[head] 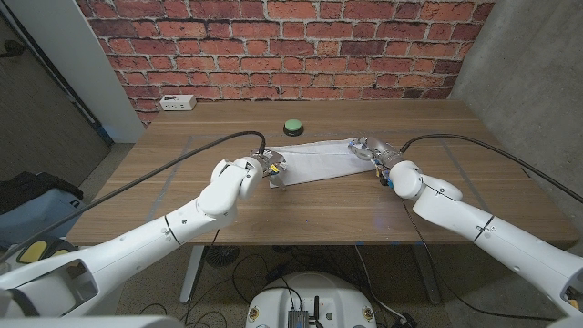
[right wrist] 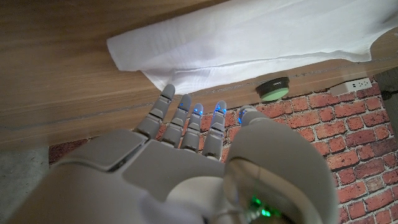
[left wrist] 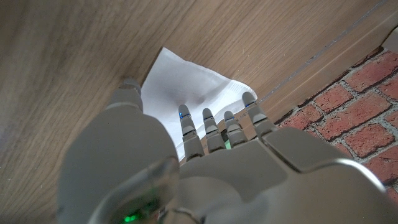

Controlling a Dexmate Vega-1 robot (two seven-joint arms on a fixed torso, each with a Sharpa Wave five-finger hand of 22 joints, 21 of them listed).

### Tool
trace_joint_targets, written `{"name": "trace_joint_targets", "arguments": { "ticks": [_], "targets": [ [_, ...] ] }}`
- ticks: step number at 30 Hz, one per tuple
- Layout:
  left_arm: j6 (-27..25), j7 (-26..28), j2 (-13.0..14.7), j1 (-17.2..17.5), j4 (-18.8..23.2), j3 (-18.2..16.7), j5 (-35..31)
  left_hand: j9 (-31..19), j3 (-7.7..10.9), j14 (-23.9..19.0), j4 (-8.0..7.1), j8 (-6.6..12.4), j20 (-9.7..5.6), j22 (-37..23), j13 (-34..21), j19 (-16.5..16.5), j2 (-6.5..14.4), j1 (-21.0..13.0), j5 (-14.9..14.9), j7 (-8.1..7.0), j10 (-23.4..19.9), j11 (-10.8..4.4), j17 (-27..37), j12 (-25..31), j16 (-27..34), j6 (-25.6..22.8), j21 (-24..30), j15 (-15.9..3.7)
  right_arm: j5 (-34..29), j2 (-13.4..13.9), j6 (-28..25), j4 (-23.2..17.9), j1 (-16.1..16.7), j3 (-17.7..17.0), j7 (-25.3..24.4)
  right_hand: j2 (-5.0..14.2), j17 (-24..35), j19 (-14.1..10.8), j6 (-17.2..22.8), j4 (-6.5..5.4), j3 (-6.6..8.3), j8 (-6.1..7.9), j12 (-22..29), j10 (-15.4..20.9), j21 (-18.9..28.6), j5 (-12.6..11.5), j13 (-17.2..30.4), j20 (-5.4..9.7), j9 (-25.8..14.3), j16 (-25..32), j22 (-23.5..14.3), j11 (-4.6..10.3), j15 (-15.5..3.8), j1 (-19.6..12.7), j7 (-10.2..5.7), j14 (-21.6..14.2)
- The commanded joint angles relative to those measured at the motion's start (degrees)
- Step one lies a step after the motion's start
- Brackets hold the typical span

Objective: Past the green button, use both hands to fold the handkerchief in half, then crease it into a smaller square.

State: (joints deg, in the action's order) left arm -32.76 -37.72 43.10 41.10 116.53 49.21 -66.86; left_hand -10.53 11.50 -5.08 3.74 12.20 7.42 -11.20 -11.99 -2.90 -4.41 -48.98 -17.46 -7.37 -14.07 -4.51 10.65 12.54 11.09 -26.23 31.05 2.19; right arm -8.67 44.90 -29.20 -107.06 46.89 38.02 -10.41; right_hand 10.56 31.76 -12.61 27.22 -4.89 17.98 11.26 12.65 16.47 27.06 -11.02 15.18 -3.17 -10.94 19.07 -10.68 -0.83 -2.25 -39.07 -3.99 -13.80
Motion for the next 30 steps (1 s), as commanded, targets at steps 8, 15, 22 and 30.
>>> {"name": "trace_joint_targets", "arguments": {
  "ticks": [8,15,22,30],
  "targets": [
    [3.28,-5.78,-4.16,-0.90,-4.90,0.29,-6.78,-0.09,2.11,-1.58,2.13,0.22,-0.64,-0.08,0.11,-2.08,3.62,-4.83,-0.30,3.76,-2.16,-0.52,0.10,1.05,0.65,-3.96,0.52,-1.14,-0.43,-1.18,0.89,2.08,-1.84,0.91,0.67,0.04,0.15,-0.48,0.69,0.24,0.68,0.19,0.39,0.51,-0.13,-0.14,-0.04,0.13,-0.13,0.33,-0.16,-0.06,-0.88,0.34,0.11,-0.38],
    [4.17,-4.68,-6.38,-1.52,-8.92,0.63,-4.73,-0.09,6.82,-2.33,4.69,-0.03,-0.86,-0.23,0.20,-2.82,10.74,-11.54,1.42,6.47,-3.67,0.50,0.23,1.27,0.73,-6.84,0.95,-1.25,-0.60,-1.22,1.44,2.51,-1.94,0.96,0.52,-0.04,0.14,-0.55,0.96,0.42,0.85,0.24,0.47,0.69,-0.12,-0.15,-0.06,0.12,-0.13,0.37,-0.16,-0.24,-0.88,0.40,0.22,-0.48],
    [4.72,-0.35,-6.88,-1.59,-10.68,0.82,-1.54,-0.16,9.53,-5.14,4.18,1.66,-1.24,-0.45,0.28,-4.14,14.39,-11.41,5.18,9.65,-8.04,0.76,0.34,2.38,1.32,-16.14,2.06,-2.50,-0.63,-1.00,1.37,2.38,-1.82,0.75,0.50,-0.25,0.05,-0.73,1.23,0.95,1.11,0.27,0.52,0.84,-0.08,-0.20,-0.09,-0.08,-0.12,0.36,-0.15,-0.39,-0.82,0.14,0.35,-0.58],
    [3.85,3.11,-6.83,-1.75,-11.58,2.28,-2.53,-0.66,12.35,-7.56,4.68,4.40,-2.26,-0.52,0.40,-5.65,14.80,-11.92,6.52,8.04,-11.77,0.48,-0.10,2.91,1.12,-29.69,3.44,-4.34,-0.31,-0.82,1.87,2.67,-1.63,0.47,0.55,-0.27,0.05,-0.78,1.38,1.20,1.28,0.24,0.57,0.96,-0.09,-0.21,-0.13,-0.05,-0.12,0.41,-0.15,-0.37,-0.85,0.22,0.42,-0.69]
  ]
}}
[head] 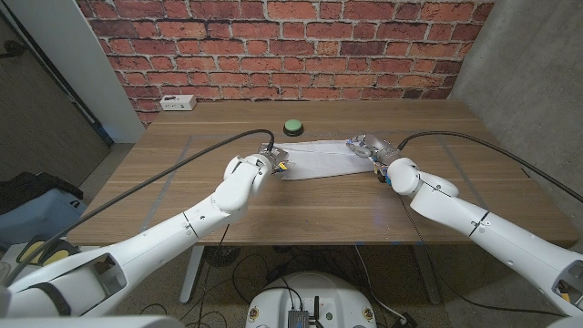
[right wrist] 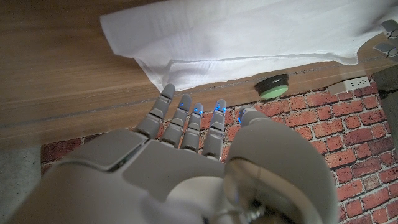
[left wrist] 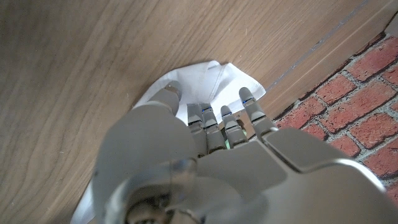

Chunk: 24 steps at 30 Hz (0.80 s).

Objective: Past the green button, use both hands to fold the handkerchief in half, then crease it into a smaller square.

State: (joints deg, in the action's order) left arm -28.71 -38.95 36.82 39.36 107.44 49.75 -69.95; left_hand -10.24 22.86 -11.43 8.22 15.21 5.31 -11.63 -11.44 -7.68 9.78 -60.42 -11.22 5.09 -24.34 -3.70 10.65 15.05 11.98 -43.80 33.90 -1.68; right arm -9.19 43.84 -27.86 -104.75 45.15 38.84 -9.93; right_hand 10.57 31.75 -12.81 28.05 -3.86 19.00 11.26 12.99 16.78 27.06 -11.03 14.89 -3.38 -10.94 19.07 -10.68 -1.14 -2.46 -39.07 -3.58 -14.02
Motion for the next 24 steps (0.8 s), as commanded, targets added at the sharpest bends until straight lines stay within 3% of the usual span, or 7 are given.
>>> {"name": "trace_joint_targets", "arguments": {
  "ticks": [1,7,12,17,24],
  "targets": [
    [-0.35,4.56,-0.48,-0.03,-2.41,1.86,0.28,-1.01,1.09,-1.50,0.11,1.53,-0.16,-0.08,-0.14,-1.11,0.65,-0.39,0.35,-4.34,-1.90,-0.26,-0.10,0.50,0.28,-12.87,0.74,-0.59,0.23,0.21,0.43,0.40,0.07,-0.33,0.15,-0.29,0.06,-0.58,0.55,0.19,0.25,0.23,0.22,0.63,-0.10,-0.20,0.16,0.16,-0.12,0.41,-0.15,0.02,-0.62,0.24,0.02,-0.47],
    [-1.79,8.57,0.25,1.20,-0.87,1.79,-1.93,-1.34,1.51,-2.45,-0.77,1.31,-0.29,-0.10,-0.17,-1.55,1.28,0.23,0.64,-5.52,-2.97,-0.48,0.11,0.72,0.58,-13.08,1.10,-0.98,0.60,0.09,0.49,1.39,-0.56,0.16,1.43,-0.40,0.11,-0.54,0.65,0.34,0.26,0.20,0.46,1.26,-0.14,-0.18,0.13,0.04,-0.12,0.50,-0.14,-0.36,-0.50,0.44,0.03,-0.59],
    [-3.36,13.16,1.05,2.86,0.75,1.81,-6.63,-2.54,2.26,-2.67,-2.75,1.89,0.54,-0.14,-0.29,-1.63,1.98,1.45,0.63,-5.76,-3.83,-0.87,0.60,0.73,0.70,-13.39,1.45,-1.04,0.68,0.11,0.42,2.22,-1.31,0.94,2.91,-0.42,0.06,-0.63,1.01,0.35,0.31,0.28,0.75,2.02,-0.13,-0.15,0.10,0.14,-0.11,0.83,-0.15,-0.61,-0.49,0.71,0.24,-1.55],
    [-5.87,17.91,0.70,4.76,0.39,2.17,-14.16,-4.26,3.31,-3.10,-4.96,2.90,-0.20,-0.27,-0.55,-2.82,2.00,2.43,-0.39,-5.30,-4.15,-1.25,1.02,0.50,0.89,-12.92,2.40,-2.00,0.93,0.05,0.87,2.82,-1.61,1.36,3.70,-0.50,-0.17,-1.08,1.37,0.45,0.48,0.35,1.02,2.79,0.03,-0.16,0.07,-0.07,-0.10,0.88,-0.15,-0.83,-0.49,0.85,0.33,-2.21],
    [-7.44,22.13,0.03,7.39,0.62,0.57,-18.64,-6.49,3.92,-2.75,-7.31,3.97,-0.63,-0.50,-1.16,-2.84,1.85,3.43,-1.96,-6.60,-2.52,-1.67,1.46,-0.32,0.81,-10.89,3.09,-2.37,1.37,0.18,1.33,2.94,-1.68,1.47,4.41,-0.57,-0.23,-1.18,1.77,0.61,0.55,0.40,1.17,3.25,0.04,-0.15,0.03,-0.19,-0.10,0.98,-0.15,-1.16,-0.42,1.01,0.57,-2.60]
  ]
}}
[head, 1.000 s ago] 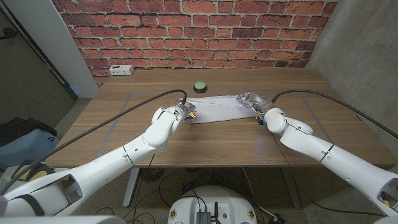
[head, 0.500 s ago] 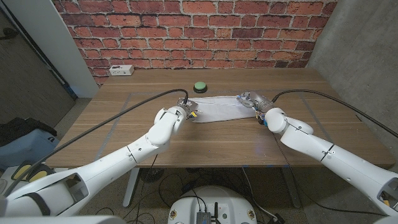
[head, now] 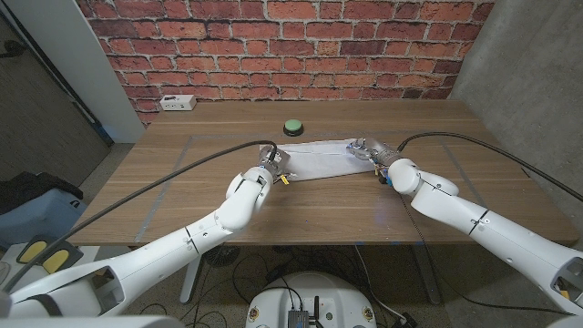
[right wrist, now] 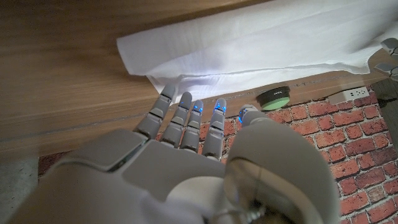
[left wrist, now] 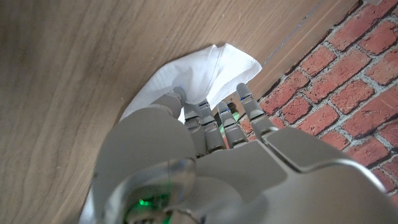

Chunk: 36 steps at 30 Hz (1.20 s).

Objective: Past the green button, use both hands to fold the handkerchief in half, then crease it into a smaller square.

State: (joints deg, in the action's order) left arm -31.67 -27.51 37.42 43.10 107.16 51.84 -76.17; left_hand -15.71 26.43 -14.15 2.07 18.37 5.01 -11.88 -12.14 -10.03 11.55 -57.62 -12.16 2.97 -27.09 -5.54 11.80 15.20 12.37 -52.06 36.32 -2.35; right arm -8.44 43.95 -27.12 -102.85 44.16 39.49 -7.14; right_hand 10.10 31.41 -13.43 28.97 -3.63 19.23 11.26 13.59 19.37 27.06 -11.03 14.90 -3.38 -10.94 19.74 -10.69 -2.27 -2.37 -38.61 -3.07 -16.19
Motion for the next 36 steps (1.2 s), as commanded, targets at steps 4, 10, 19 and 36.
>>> {"name": "trace_joint_targets", "arguments": {
  "ticks": [4,10,19,36],
  "targets": [
    [-5.03,13.93,-0.98,5.22,1.21,-2.78,-13.07,-2.62,0.66,0.18,-2.73,1.63,-0.76,-0.46,-0.86,-0.37,0.18,1.26,-2.02,-4.87,0.31,-0.01,0.61,-0.55,0.44,-1.16,1.13,-2.13,0.65,0.17,0.72,0.82,-0.48,0.72,1.41,-0.07,0.12,-0.62,1.05,0.46,0.36,0.44,0.59,0.78,0.05,-0.15,0.01,-0.21,-0.09,0.34,-0.15,0.11,-0.46,0.59,0.15,-0.48],
    [-5.23,16.93,-1.28,6.98,2.11,-4.42,-13.30,-5.18,1.16,0.08,-4.53,3.30,-1.13,-0.71,-1.53,-0.16,0.11,1.85,-3.45,-4.99,-0.34,-0.50,0.99,-0.31,0.63,0.43,1.82,-2.54,0.52,0.31,0.70,0.61,-0.43,0.67,1.30,-0.03,0.09,-0.70,1.21,0.57,0.45,0.43,0.62,0.91,0.07,-0.15,-0.02,-0.17,-0.09,0.32,-0.15,0.01,-0.62,0.68,0.24,-0.52],
    [-4.59,22.00,-1.00,8.76,2.24,-5.90,-13.30,-7.61,1.61,0.16,-5.82,5.01,-1.28,-0.86,-2.19,0.08,-0.11,2.18,-4.64,-5.16,-0.08,-0.69,1.28,-0.41,0.71,1.74,2.47,-2.60,-0.68,0.17,-1.34,-0.08,-1.36,2.29,2.96,-0.38,-0.29,-0.64,1.37,0.92,0.59,0.35,0.55,0.83,0.02,-0.14,-0.07,-0.36,-0.08,-0.36,-0.15,0.15,-0.29,0.80,0.23,0.30],
    [-1.55,25.89,-0.50,7.28,0.24,-6.31,-12.00,-12.22,1.81,0.10,-7.48,9.04,-2.52,-0.95,-3.53,0.21,-0.54,2.66,-6.86,-5.81,-1.38,-1.84,1.60,0.23,0.76,2.51,3.77,-3.40,-1.47,-0.44,-2.55,-0.35,-2.26,3.66,4.84,-0.87,-1.29,-0.76,2.31,2.04,1.03,0.44,0.86,1.68,0.00,-0.16,-0.17,-0.69,-0.08,-1.05,-0.14,0.05,-0.28,0.52,0.09,-0.19]
  ]
}}
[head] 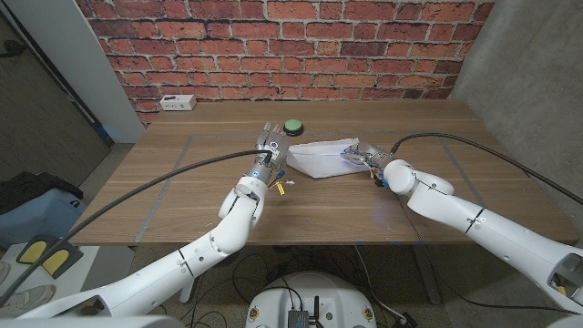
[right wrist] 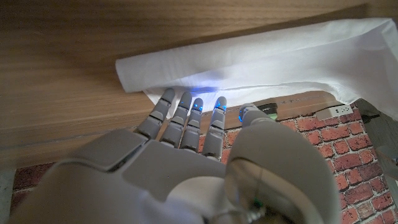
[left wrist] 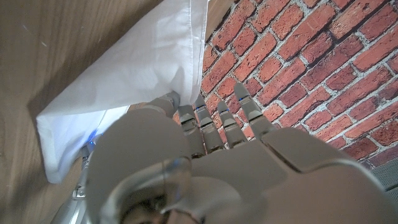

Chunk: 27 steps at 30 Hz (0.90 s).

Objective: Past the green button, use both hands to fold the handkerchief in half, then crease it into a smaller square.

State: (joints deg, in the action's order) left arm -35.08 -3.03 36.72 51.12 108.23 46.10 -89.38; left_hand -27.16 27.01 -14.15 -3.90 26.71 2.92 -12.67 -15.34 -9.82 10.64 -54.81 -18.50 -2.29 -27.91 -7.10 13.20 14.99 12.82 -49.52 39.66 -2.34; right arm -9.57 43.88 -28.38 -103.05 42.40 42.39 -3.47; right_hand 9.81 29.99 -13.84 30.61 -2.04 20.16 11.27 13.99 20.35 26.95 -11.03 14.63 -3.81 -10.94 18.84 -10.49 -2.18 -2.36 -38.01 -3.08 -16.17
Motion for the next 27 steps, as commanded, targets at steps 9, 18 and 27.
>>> {"name": "trace_joint_targets", "arguments": {
  "ticks": [9,18,27],
  "targets": [
    [2.18,4.10,0.24,-1.68,-2.21,-0.23,1.48,-2.80,1.28,0.18,-2.00,2.42,-0.68,-0.17,-1.07,0.13,0.23,-0.10,-1.46,-0.48,-0.46,-0.54,0.31,0.66,0.15,0.61,1.02,-3.36,-1.16,-0.98,-0.62,1.57,-2.70,2.67,3.78,-0.36,-1.24,-0.80,3.81,1.64,1.01,1.12,1.34,3.36,0.20,-0.29,-0.07,-0.36,-0.05,-0.69,-0.33,2.02,-1.40,-0.43,-0.34,-1.82],
    [4.89,5.42,0.89,-4.38,-3.49,0.72,1.54,-5.42,1.43,-0.55,-2.41,4.69,-1.70,-0.50,-2.06,-2.09,0.27,-0.22,-2.64,-0.43,-0.82,-0.78,0.41,1.18,0.21,1.51,3.04,-3.68,-2.05,-1.93,-0.81,3.49,-4.76,4.61,6.56,0.54,-2.48,-2.23,5.47,2.86,2.85,1.17,1.85,5.59,0.71,-0.57,-0.29,-0.23,-0.02,-0.52,-0.35,2.15,-2.05,-1.54,-0.76,-4.63],
    [8.46,8.03,0.68,-8.38,-6.00,2.44,1.39,-6.86,1.56,-1.00,-2.55,6.00,-1.96,-0.97,-2.64,-2.64,0.28,-0.38,-3.26,-0.19,-1.20,-0.82,0.46,1.56,0.19,2.00,4.26,-4.02,-2.51,-2.68,-0.54,4.85,-5.71,5.51,7.62,0.41,-2.63,-2.58,6.30,3.69,3.19,1.20,1.98,6.39,0.83,-0.53,-0.39,-0.33,-0.01,-0.16,-0.34,2.50,-2.06,-2.08,-0.64,-5.55]
  ]
}}
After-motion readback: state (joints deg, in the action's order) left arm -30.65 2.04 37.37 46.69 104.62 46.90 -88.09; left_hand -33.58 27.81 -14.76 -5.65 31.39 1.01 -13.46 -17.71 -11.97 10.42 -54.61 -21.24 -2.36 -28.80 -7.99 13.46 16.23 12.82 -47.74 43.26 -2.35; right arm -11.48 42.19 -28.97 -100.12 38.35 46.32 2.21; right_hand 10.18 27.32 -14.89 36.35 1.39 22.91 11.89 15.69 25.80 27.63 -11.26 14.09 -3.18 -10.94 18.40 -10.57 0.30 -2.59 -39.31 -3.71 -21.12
